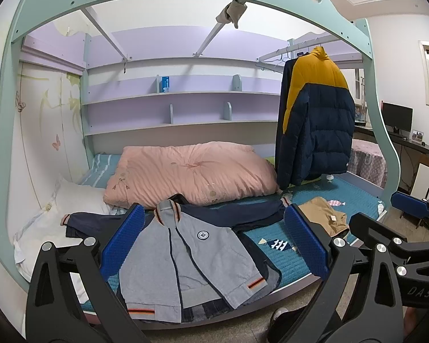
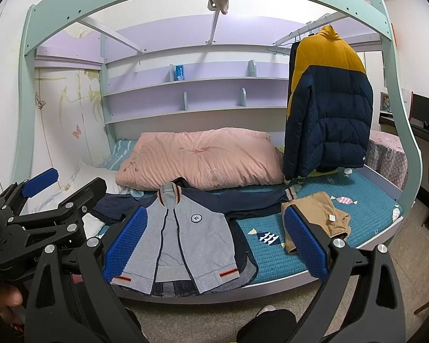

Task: Fold large clothes

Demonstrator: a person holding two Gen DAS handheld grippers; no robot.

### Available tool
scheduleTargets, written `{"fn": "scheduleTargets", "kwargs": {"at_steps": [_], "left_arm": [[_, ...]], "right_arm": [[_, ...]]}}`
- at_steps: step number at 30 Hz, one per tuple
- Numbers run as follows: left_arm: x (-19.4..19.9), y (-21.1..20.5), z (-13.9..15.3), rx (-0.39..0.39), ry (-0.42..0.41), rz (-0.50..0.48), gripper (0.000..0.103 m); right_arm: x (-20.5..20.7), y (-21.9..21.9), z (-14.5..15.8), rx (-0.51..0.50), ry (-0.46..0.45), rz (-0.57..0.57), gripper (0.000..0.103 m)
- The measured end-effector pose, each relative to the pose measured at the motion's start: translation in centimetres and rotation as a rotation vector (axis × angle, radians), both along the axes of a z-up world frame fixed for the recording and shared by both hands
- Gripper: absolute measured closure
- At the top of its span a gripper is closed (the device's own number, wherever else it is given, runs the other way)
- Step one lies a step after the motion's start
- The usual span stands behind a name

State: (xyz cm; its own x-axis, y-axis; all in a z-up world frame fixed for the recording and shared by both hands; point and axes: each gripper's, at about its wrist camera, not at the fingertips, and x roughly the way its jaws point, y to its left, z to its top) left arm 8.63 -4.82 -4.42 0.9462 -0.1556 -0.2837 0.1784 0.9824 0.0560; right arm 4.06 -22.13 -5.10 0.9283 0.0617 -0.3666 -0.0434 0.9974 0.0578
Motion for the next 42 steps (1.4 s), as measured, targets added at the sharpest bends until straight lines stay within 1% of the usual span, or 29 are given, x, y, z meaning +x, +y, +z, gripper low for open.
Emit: {"fn": "scheduleTargets", "kwargs": {"at_steps": [42], "left_arm": [[0.33,0.21,0.26,0.003,0.003,-0.006,0.005]], "right_arm": [[0.13,-0.1,0.23,0.005,0.004,-0.003,0.01]]}}
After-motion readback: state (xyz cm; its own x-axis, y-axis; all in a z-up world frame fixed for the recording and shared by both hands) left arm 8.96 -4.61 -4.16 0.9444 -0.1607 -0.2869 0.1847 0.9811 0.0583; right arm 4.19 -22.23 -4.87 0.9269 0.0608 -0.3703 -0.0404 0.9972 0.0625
